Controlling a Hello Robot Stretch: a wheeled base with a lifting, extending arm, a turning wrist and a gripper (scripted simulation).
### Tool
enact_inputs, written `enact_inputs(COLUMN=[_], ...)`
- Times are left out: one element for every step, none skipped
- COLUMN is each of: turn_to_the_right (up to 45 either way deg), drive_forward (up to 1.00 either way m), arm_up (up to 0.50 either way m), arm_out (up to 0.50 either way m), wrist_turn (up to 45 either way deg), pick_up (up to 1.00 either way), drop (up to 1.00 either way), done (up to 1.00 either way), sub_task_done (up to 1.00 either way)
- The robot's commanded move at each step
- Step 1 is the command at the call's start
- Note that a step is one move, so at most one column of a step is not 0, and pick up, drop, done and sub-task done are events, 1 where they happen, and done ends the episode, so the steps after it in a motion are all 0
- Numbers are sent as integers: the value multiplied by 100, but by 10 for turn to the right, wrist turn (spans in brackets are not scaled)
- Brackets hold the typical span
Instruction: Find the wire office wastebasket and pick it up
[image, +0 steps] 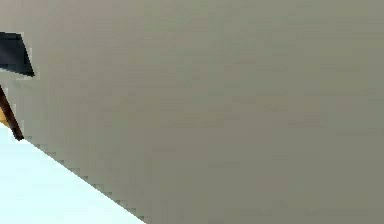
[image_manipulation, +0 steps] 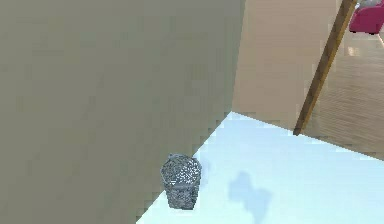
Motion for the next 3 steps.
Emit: enact_inputs(turn_to_the_right=[0,0,0], drive_forward=[0,0,0], arm_up=[0,0,0], arm_out=[50,0,0], wrist_turn=[0,450,450], pick_up=[0,0,0], drop=[0,0,0], done=[0,0,0], sub_task_done=[0,0,0])
